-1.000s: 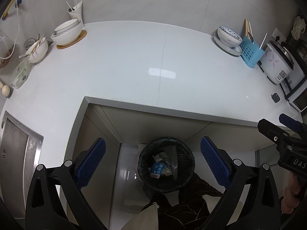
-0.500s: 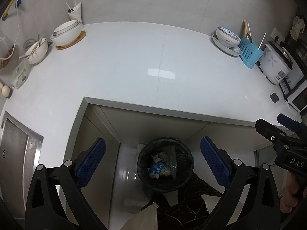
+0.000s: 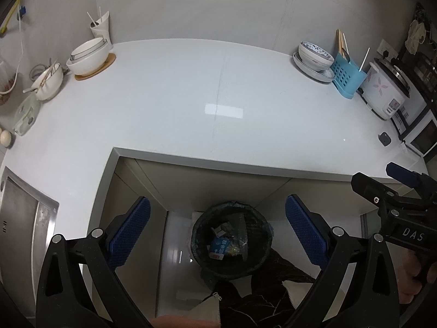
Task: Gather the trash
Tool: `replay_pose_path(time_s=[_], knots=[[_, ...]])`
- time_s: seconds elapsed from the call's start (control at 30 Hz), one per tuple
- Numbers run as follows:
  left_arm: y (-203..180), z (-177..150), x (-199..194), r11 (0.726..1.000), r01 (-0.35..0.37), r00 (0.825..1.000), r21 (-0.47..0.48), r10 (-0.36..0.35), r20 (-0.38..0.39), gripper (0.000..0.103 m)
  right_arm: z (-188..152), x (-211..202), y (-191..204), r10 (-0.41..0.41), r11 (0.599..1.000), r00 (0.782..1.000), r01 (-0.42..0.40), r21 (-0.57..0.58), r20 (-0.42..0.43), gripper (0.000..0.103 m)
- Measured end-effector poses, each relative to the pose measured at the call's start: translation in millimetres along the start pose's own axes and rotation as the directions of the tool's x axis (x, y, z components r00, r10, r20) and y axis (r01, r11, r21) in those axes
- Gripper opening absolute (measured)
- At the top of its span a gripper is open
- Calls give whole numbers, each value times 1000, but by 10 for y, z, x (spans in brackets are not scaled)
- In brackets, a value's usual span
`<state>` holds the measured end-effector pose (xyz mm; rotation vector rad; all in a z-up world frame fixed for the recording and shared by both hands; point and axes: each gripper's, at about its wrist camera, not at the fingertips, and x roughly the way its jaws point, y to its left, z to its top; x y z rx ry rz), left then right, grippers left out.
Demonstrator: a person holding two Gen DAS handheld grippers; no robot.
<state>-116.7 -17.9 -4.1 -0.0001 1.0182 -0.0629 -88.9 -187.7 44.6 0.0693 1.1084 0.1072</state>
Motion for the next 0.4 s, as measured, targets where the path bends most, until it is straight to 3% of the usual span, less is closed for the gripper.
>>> replay_pose_path(time_s=[0.4], knots=[[54,-2,7,1000,-18,1000,-17,18,-8,97,-7,-4,-3,-2,1000,1000,2,1,1,95]])
